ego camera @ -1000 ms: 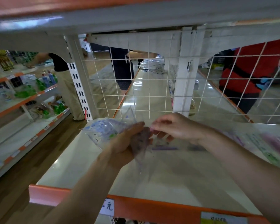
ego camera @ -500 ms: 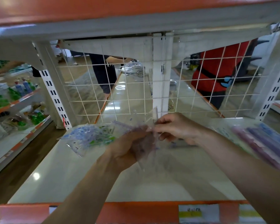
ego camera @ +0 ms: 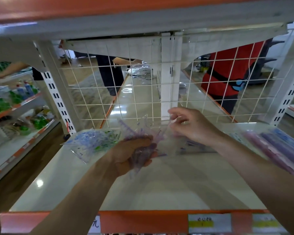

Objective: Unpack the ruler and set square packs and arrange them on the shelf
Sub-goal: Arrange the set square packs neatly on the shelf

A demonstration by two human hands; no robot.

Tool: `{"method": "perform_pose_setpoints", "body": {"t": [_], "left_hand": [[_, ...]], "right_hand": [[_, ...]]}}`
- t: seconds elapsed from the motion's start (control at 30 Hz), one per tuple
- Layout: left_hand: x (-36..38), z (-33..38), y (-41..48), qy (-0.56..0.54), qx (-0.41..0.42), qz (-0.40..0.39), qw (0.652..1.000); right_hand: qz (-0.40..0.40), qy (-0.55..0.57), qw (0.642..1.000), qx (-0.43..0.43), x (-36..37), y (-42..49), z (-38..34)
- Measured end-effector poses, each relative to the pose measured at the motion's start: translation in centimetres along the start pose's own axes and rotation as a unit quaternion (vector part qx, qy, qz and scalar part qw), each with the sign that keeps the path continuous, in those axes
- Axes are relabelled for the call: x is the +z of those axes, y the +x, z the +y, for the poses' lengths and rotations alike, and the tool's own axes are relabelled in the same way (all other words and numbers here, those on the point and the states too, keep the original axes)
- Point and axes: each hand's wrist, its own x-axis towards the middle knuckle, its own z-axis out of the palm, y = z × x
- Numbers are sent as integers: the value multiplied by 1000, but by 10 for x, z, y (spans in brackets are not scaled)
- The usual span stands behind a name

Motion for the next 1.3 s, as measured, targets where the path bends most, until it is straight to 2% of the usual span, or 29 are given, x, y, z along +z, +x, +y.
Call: {"method": "perform_pose_setpoints", "body": {"t": [0.07,0.17,0.37,0.5,0.73,0.83,0.97,1.1,1.3], "left_hand": [[-5,3,-4,19,-7,9,1000],[-13,6,-7,-2,3,38,999],[-20,9,-13,-9,-16,53,998],[-22,10,-19,7,-24,44,999],[-27,10,-25,2,-37,61,997],[-31,9,-25,-9,-39,91,995],[-42,12,-28,-42,-22,139,989],[-54,14,-32,-67,0,159,985],[-63,16,-32,-69,2,185,980]], "right_hand": [[-32,-128,989,-70,1,0,1],[-45,-223,969,-98,7,0,2],[-76,-266,949,-151,26,2,-12],[-130,-306,924,-189,37,5,-26],[-150,-333,909,-201,43,7,-32],[-154,-338,912,-177,45,10,-30],[-172,-296,936,-76,35,22,-18],[-220,-302,927,-11,36,26,-7],[-256,-344,903,-1,56,28,-11]]}}
